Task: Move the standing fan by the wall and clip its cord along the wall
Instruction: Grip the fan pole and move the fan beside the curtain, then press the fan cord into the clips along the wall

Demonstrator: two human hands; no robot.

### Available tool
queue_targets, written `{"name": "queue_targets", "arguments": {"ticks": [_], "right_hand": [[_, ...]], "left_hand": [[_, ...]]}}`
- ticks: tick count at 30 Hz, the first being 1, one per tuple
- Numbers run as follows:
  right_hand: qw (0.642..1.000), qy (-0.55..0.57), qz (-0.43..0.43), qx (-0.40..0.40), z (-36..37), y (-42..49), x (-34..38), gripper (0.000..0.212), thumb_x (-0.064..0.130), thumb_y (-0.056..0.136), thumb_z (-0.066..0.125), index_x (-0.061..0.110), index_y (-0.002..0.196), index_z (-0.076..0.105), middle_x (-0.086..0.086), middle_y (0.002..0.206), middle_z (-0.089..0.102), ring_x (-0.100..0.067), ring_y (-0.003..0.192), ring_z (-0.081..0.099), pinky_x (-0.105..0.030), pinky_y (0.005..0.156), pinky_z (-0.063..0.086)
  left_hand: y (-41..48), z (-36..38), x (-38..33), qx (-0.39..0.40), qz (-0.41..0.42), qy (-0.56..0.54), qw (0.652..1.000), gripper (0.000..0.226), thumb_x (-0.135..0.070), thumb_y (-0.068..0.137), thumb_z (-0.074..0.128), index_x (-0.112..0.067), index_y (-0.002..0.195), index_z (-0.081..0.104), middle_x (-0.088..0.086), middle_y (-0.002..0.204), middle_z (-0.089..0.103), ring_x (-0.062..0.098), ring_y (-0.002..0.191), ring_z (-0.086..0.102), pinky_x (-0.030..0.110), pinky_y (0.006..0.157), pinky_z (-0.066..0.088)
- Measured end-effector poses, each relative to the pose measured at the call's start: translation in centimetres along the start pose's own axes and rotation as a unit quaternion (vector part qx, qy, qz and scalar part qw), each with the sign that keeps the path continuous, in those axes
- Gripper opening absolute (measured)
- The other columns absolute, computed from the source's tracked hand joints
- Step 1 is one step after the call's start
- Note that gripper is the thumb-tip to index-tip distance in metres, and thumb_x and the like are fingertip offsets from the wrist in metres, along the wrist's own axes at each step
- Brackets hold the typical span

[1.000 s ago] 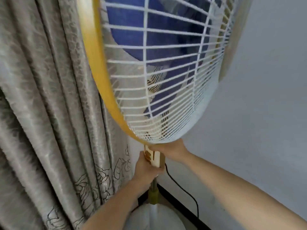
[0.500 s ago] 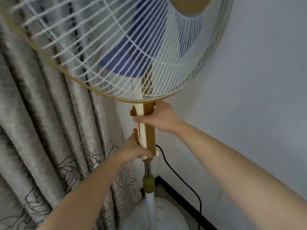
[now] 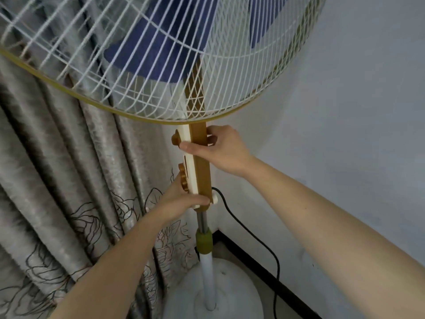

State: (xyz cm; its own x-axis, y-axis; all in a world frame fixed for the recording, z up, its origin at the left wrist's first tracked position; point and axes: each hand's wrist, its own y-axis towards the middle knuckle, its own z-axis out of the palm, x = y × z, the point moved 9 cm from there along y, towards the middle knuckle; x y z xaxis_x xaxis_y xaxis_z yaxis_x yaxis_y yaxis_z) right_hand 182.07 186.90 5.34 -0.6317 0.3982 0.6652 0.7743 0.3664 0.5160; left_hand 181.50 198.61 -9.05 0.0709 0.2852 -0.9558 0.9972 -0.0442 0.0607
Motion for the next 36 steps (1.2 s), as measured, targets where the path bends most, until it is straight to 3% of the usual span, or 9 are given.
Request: {"name": "queue_targets", "arguments": {"ticks": [2,6,13,18,22,25,28,32,36], "right_hand": [[1.0,0.01,0.003,0.001,-0.1,-0.1,0.0,0.032,0.063,0.065,0.069,0.031,0.068,0.067,0.013,0.062,0.068,0.004,0.057,0.064,-0.009,0.042,0.042],[1.0,0.017,0.004,0.014,-0.1,-0.2,0.1,0.044,0.058,0.068,0.071,0.015,0.077,0.074,-0.003,0.071,0.074,-0.009,0.062,0.068,-0.023,0.052,0.051],[0.996,0.043,0.018,0.082,0.3,0.0,-0.3,0.051,0.058,0.067,0.071,0.013,0.092,0.075,-0.009,0.093,0.075,-0.016,0.085,0.071,-0.045,0.085,0.055],[0.994,0.071,0.024,0.076,0.4,-0.5,-1.0,0.044,0.059,0.07,0.07,0.024,0.097,0.073,0.009,0.094,0.074,-0.003,0.087,0.068,-0.033,0.085,0.056],[0.993,0.097,0.031,0.067,0.5,-1.0,-1.5,0.046,0.063,0.067,0.069,0.029,0.098,0.072,0.017,0.089,0.072,0.002,0.086,0.067,-0.022,0.078,0.054],[0.983,0.148,0.073,0.077,0.4,-1.6,-3.3,0.03,0.066,0.068,0.066,0.042,0.085,0.072,0.026,0.084,0.071,0.007,0.087,0.066,-0.02,0.078,0.054],[0.97,0.192,0.143,0.035,0.3,-3.2,-7.4,0.038,0.063,0.078,0.059,0.031,0.095,0.072,0.017,0.091,0.073,-0.001,0.089,0.068,-0.028,0.083,0.054],[0.959,0.181,0.215,0.028,2.3,-6.6,-13.2,0.03,0.034,0.09,0.056,0.019,0.113,0.068,0.006,0.112,0.069,-0.006,0.103,0.061,-0.028,0.098,0.044],[0.961,0.142,0.233,0.031,4.7,-9.0,-16.5,0.026,0.021,0.089,0.055,0.009,0.104,0.072,0.002,0.106,0.069,-0.013,0.098,0.062,-0.016,0.077,0.045]], "left_hand": [[-0.1,0.0,-0.1,-0.013,0.004,-0.005,1.0,0.064,-0.018,0.057,0.084,-0.015,0.113,0.053,0.011,0.105,0.068,0.022,0.096,0.067,0.029,0.071,0.054],[-0.6,-0.1,-0.4,-0.05,0.02,0.001,0.999,0.064,-0.018,0.053,0.086,-0.015,0.109,0.054,0.008,0.096,0.069,0.017,0.087,0.069,0.025,0.066,0.054],[-1.1,-0.3,-0.7,-0.106,0.022,0.015,0.994,0.07,-0.02,0.053,0.089,-0.014,0.112,0.052,0.002,0.096,0.066,0.014,0.088,0.066,0.024,0.066,0.053],[-1.2,-0.2,-0.7,-0.125,0.02,0.02,0.992,0.072,-0.024,0.054,0.088,-0.018,0.114,0.049,0.003,0.101,0.066,0.017,0.094,0.065,0.03,0.072,0.056],[-1.7,0.4,-0.8,-0.122,0.021,0.002,0.992,0.069,-0.021,0.06,0.086,-0.022,0.117,0.047,-0.002,0.102,0.065,0.008,0.091,0.063,0.011,0.057,0.051],[-2.2,0.5,-0.6,-0.129,0.018,-0.011,0.991,0.061,-0.024,0.061,0.086,-0.036,0.107,0.047,-0.01,0.102,0.061,0.001,0.091,0.059,0.004,0.054,0.047],[-2.2,0.5,-0.1,-0.121,0.005,-0.018,0.993,0.062,-0.031,0.056,0.085,-0.043,0.105,0.048,-0.01,0.107,0.06,0.004,0.099,0.059,0.014,0.069,0.05],[-1.8,0.5,0.2,-0.101,-0.012,-0.013,0.995,0.07,-0.032,0.054,0.083,-0.036,0.115,0.049,-0.004,0.113,0.061,0.013,0.103,0.06,0.025,0.077,0.049],[-2.2,0.8,0.1,-0.109,0.0,-0.007,0.994,0.074,-0.031,0.06,0.084,-0.03,0.125,0.048,-0.004,0.117,0.061,0.008,0.1,0.063,0.025,0.08,0.053]]}}
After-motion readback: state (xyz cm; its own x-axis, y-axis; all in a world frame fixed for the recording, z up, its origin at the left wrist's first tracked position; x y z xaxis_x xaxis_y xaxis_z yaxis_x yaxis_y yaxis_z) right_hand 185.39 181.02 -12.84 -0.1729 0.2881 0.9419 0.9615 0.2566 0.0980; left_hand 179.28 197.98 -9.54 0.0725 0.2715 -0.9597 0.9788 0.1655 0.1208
